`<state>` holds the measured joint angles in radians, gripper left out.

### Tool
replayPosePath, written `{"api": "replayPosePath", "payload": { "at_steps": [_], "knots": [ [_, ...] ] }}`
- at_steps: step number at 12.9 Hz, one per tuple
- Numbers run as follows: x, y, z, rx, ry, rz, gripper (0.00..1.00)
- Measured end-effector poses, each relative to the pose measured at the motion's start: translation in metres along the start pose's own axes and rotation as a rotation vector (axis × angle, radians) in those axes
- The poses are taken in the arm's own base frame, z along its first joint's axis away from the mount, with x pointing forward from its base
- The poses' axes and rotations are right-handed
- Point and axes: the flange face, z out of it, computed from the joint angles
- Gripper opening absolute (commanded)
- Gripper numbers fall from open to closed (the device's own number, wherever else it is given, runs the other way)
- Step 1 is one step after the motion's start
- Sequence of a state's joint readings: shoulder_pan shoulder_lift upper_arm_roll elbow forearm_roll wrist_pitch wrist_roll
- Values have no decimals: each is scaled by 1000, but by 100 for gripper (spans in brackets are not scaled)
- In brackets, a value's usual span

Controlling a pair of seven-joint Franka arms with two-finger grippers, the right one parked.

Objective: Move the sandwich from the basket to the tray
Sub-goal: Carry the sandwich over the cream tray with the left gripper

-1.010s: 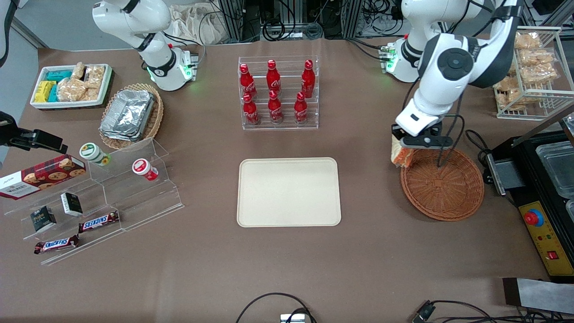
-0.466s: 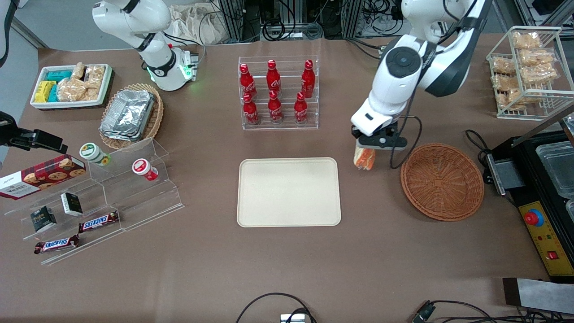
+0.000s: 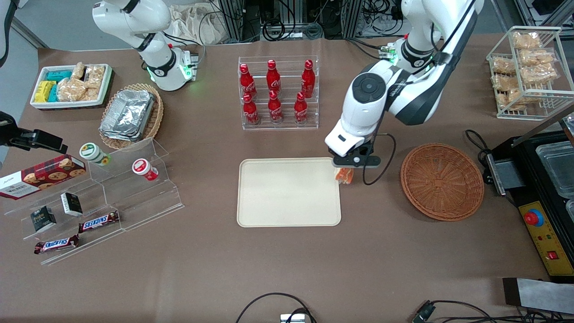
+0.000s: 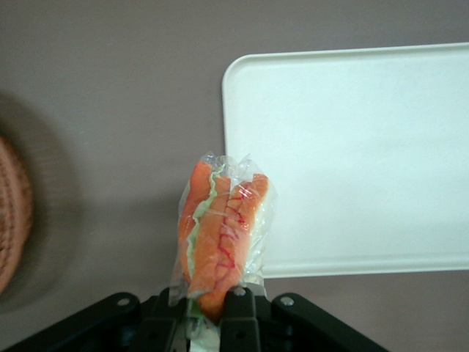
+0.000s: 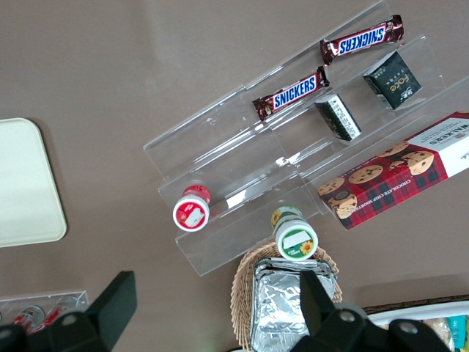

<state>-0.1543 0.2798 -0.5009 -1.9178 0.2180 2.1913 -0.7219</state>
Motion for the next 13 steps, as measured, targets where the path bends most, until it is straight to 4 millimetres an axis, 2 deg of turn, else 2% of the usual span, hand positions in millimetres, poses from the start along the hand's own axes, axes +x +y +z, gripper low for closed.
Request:
{"api": "replayPosePath", "payload": {
  "at_steps": [3,7,10,13],
  "knots": [
    [14,23,21,-8,-8,-5,11],
    [26,43,50,-13,-28,-6,11],
    [28,63,77,11,-20,-17,11],
    [23,75,106,32,-40,-14,11]
  ]
}}
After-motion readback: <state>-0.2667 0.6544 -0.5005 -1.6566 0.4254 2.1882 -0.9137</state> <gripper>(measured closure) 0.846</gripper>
